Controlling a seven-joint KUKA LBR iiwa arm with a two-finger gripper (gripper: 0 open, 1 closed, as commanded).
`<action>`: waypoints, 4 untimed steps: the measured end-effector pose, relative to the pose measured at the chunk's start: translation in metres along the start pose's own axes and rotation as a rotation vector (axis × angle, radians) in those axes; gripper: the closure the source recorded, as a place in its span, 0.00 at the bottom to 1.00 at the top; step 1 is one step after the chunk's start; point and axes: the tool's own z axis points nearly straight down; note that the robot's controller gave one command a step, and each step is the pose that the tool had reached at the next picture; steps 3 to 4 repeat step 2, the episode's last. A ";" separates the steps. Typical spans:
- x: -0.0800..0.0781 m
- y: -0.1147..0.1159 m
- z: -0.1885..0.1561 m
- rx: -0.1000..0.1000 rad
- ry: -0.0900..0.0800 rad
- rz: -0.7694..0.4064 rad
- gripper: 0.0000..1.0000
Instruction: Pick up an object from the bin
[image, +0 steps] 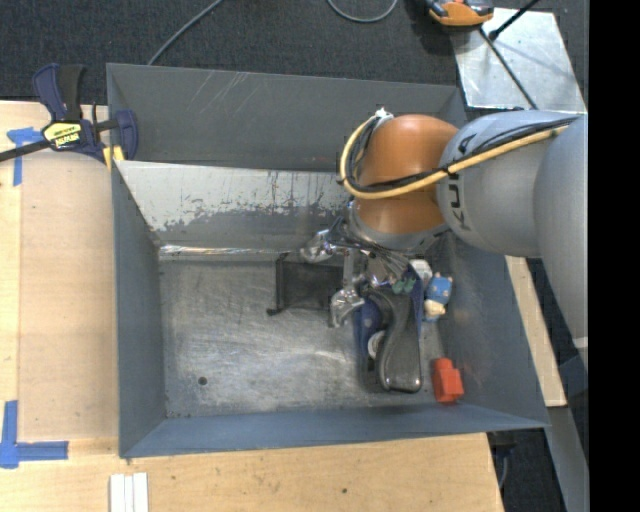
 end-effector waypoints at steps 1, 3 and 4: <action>-0.006 0.001 -0.004 -0.001 -0.025 0.003 1.00; 0.001 -0.003 -0.125 -0.004 -0.006 -0.048 1.00; 0.001 -0.003 -0.125 -0.004 -0.006 -0.048 1.00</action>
Offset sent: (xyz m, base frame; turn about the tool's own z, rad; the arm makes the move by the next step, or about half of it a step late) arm 0.0000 0.0000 0.0000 0.0000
